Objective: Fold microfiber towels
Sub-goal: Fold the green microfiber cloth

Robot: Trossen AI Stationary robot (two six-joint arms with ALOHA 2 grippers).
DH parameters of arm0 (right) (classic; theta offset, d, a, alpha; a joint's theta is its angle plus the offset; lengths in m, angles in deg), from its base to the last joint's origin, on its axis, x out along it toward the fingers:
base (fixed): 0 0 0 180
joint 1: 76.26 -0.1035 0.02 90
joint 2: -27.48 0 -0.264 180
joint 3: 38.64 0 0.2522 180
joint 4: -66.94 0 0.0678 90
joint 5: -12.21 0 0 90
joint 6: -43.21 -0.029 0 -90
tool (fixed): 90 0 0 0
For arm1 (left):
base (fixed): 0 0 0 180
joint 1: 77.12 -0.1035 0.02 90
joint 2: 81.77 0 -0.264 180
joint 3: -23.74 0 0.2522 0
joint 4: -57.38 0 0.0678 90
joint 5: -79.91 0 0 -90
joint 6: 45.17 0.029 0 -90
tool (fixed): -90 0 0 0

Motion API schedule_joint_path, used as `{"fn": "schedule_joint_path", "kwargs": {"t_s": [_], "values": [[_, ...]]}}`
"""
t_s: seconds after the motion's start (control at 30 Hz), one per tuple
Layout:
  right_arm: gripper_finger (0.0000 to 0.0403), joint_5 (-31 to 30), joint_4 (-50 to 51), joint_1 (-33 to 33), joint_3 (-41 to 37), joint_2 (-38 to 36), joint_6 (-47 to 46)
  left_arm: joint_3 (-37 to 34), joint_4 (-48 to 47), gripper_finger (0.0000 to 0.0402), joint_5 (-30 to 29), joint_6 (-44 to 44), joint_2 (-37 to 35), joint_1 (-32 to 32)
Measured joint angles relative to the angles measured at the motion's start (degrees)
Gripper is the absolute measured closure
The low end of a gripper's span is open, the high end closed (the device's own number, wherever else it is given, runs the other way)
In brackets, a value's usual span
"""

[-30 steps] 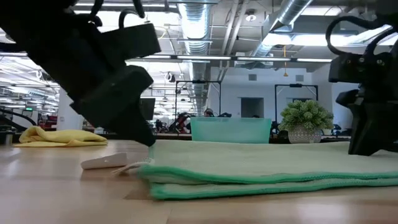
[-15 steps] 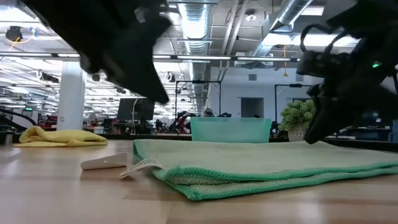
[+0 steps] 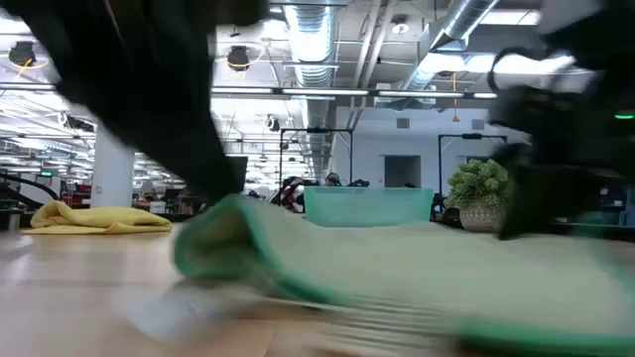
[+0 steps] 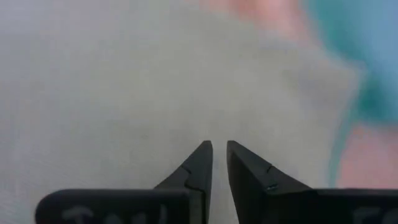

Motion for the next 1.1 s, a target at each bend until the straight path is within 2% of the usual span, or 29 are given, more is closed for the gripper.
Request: {"fn": "schedule_joint_path", "kwargs": {"t_s": [0.07,0.2,0.27,0.4,0.47,0.57,0.7,0.8,0.93,1.1], "values": [[0.0332,-4.0,-3.9,0.9,0.6,-0.5,1.5,2.9,-0.2,0.0401,-5.1,3.1,0.0,2.1],[0.0338,-4.3,-2.2,-1.1,1.6,-2.6,3.2,5.8,0.0,0.0401,-18.4,6.8,-0.1,3.8],[0.0342,-3.3,-1.6,-3.1,1.7,-3.6,2.5,5.8,-0.6,0.0401,-21.0,6.4,-0.1,3.6],[0.0344,4.5,-1.4,-6.4,1.7,-3.6,-0.1,5.9,-1.5,0.0401,-14.9,4.9,1.6,2.1],[0.0344,5.9,-3.1,-7.7,1.7,-2.2,-0.1,5.7,-1.8,0.0401,-13.0,5.6,3.5,1.5],[0.0344,7.6,-9.1,-9.6,1.7,0.2,2.3,5.7,-1.7,0.0401,-12.7,6.4,5.5,1.0],[0.0336,15.0,-23.2,-12.5,1.8,4.5,11.8,5.7,-2.3,0.0401,-12.9,7.7,5.8,0.3],[0.0318,16.6,-29.9,-14.8,3.8,9.0,16.4,5.8,-2.3,0.0401,-15.7,7.4,5.6,0.1],[0.0285,17.5,-29.9,-16.1,10.8,16.3,22.5,5.8,-2.7,0.0401,-16.3,7.4,5.4,0.1],[0.0248,25.5,-20.7,-13.6,19.2,20.2,29.9,5.8,-2.9,0.0401,-16.3,6.9,5.4,0.1]]}}
